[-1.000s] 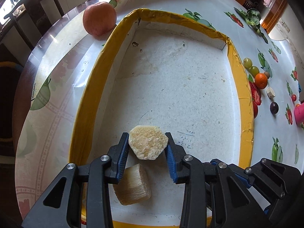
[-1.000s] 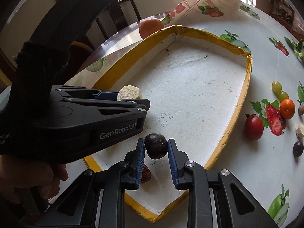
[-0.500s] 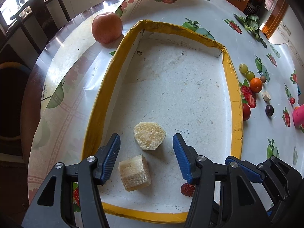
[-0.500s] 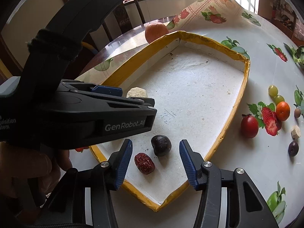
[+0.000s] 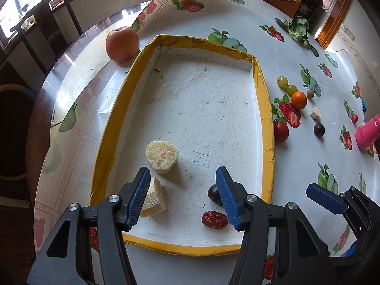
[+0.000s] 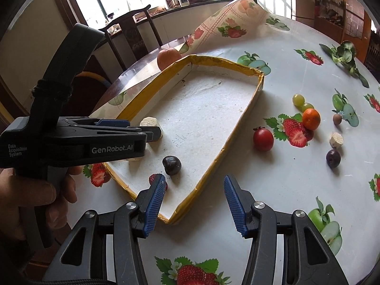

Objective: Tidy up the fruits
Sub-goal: 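Move both open tools back toward the tomato and plums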

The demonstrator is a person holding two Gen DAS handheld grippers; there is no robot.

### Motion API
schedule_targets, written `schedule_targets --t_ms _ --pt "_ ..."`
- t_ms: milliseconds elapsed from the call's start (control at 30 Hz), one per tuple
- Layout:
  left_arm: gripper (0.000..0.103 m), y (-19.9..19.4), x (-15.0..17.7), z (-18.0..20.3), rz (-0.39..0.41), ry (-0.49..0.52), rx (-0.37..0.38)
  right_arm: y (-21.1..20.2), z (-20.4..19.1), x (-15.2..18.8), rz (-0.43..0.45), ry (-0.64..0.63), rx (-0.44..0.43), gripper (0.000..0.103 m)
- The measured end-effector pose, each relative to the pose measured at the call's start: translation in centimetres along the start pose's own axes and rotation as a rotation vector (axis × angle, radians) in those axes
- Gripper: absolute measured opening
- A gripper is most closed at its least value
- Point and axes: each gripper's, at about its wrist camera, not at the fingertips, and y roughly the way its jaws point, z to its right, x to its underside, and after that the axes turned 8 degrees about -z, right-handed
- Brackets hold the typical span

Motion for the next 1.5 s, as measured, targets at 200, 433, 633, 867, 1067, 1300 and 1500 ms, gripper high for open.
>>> schedule_targets --t_ms 200,433,633,867,1067,1300,1500 --pt "0.056 -0.5 0.5 1.3 0.001 0.024 0.007 -1.2 1.1 1.2 0.013 0.023 0.013 0.053" --pt "0.056 -0.8 1.0 2.6 0.000 0.045 0.013 -2.2 2.3 2.4 0.020 0.053 0.029 0.053" --pt "0.056 -0.9 1.3 3.9 -0.002 0.066 0.021 -2.7 3.7 3.4 0.018 0.084 0.045 0.053" --pt "0.056 -0.9 1.3 6.3 -0.007 0.108 0.037 -3.1 5.8 4.9 0.015 0.134 0.065 0.053" --pt "0.056 -0.8 1.1 8.3 -0.012 0.145 0.053 -3.7 8.0 5.7 0.020 0.187 0.080 0.053" --pt "0.056 -0.4 0.7 10.4 -0.028 0.168 0.085 -4.1 9.9 6.2 0.026 0.226 0.093 0.053" --pt "0.056 0.5 0.2 12.5 -0.047 0.184 0.117 -4.2 11.4 6.5 0.031 0.255 0.101 0.053"
